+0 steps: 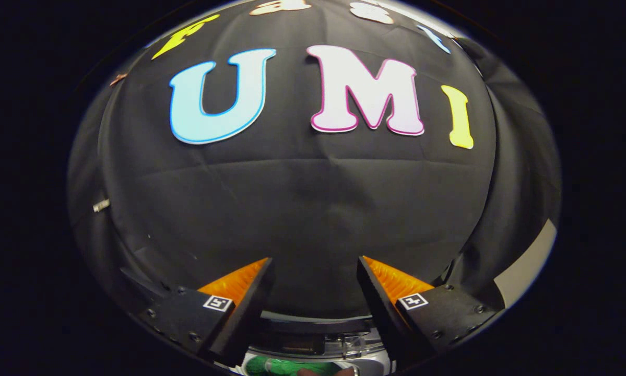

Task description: Put the clothes into the washing machine and then close the washing machine lid.

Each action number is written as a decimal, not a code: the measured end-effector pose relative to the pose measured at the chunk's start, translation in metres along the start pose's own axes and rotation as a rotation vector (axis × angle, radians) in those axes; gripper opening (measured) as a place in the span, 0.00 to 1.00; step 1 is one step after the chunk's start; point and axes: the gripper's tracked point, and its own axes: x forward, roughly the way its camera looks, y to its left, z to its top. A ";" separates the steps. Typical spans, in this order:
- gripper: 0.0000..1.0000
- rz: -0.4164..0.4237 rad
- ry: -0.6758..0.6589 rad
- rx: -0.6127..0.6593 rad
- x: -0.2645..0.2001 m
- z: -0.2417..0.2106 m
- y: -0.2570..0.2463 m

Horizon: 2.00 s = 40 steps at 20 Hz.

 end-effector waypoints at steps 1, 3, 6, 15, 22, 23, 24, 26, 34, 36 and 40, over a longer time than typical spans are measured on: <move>1.00 0.003 0.020 -0.009 -0.001 -0.002 0.002; 1.00 0.008 0.048 -0.008 -0.007 -0.006 0.002; 1.00 0.019 0.065 -0.014 -0.016 -0.009 0.002; 1.00 0.041 0.051 -0.022 -0.044 -0.020 0.003; 1.00 0.052 0.053 -0.026 -0.065 -0.030 0.003; 1.00 0.053 0.054 -0.024 -0.067 -0.032 0.002; 1.00 0.054 0.052 -0.025 -0.070 -0.034 0.003; 1.00 0.055 0.042 -0.024 -0.075 -0.037 0.002; 1.00 0.057 0.002 -0.025 -0.093 -0.045 0.001; 1.00 0.059 0.004 -0.027 -0.096 -0.050 0.001; 1.00 0.067 -0.001 -0.027 -0.110 -0.061 0.001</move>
